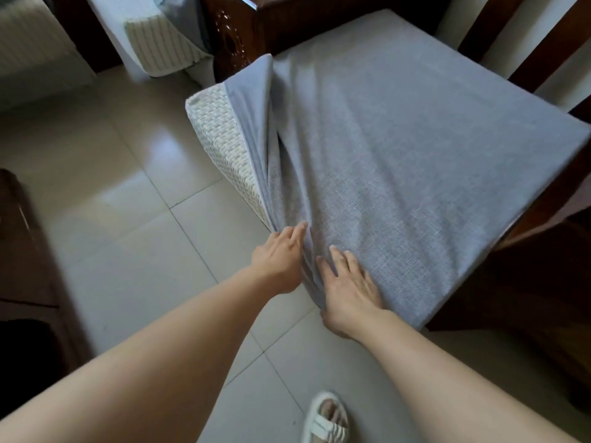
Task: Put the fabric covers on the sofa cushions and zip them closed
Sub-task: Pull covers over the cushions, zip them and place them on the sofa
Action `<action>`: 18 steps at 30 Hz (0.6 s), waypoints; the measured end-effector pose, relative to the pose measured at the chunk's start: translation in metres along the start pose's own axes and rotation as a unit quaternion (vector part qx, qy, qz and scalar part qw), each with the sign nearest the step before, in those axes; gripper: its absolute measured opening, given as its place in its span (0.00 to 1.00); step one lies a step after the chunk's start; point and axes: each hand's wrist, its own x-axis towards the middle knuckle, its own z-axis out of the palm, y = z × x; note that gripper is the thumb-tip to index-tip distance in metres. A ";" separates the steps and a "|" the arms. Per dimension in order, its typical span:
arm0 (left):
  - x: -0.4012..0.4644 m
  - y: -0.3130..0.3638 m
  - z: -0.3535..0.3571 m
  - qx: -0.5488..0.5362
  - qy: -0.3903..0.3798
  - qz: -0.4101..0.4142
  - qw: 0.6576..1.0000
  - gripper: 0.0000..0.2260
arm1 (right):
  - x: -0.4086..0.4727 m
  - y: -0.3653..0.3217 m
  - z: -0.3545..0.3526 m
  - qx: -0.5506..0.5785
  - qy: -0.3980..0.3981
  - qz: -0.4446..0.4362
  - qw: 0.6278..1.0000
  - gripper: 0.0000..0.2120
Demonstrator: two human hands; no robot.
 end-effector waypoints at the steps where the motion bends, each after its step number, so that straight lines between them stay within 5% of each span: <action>1: 0.004 -0.003 -0.006 0.000 0.011 -0.002 1.000 0.33 | 0.007 -0.002 -0.002 0.003 0.004 0.000 1.000 0.40; 4: 0.024 -0.018 -0.029 0.025 0.036 0.017 0.999 0.25 | 0.040 -0.015 -0.013 0.032 0.029 0.011 0.999 0.43; 12: 0.094 -0.062 -0.087 -0.009 0.168 -0.005 0.986 0.26 | 0.127 -0.049 -0.055 0.040 0.052 0.009 0.998 0.42; 18: 0.132 -0.089 -0.117 -0.061 0.248 0.031 0.966 0.06 | 0.174 -0.076 -0.064 0.044 0.147 0.077 0.985 0.48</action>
